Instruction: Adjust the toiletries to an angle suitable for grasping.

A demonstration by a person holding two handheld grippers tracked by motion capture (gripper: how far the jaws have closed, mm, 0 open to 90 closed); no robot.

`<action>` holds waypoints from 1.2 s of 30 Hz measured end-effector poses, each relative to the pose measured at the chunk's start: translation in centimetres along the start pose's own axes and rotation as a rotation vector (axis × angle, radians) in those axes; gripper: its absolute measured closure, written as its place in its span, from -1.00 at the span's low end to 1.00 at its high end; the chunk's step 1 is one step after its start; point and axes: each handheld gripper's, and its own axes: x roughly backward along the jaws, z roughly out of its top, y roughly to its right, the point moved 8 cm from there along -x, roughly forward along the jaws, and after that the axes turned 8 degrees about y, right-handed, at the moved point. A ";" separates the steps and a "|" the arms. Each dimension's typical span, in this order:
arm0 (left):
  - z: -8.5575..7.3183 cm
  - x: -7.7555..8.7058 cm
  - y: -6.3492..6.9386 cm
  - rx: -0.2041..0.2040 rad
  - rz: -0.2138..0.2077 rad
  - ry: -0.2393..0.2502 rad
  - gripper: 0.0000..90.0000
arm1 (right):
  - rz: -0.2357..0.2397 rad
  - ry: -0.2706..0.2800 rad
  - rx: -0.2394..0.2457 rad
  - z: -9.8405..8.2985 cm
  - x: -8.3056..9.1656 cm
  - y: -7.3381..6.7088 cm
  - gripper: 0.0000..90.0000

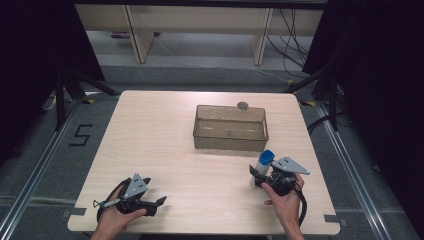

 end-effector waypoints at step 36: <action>-0.1 0.0 -0.2 -0.003 0.009 -0.014 -0.65 | -0.036 0.018 0.047 1.3 -0.1 0.4 -0.30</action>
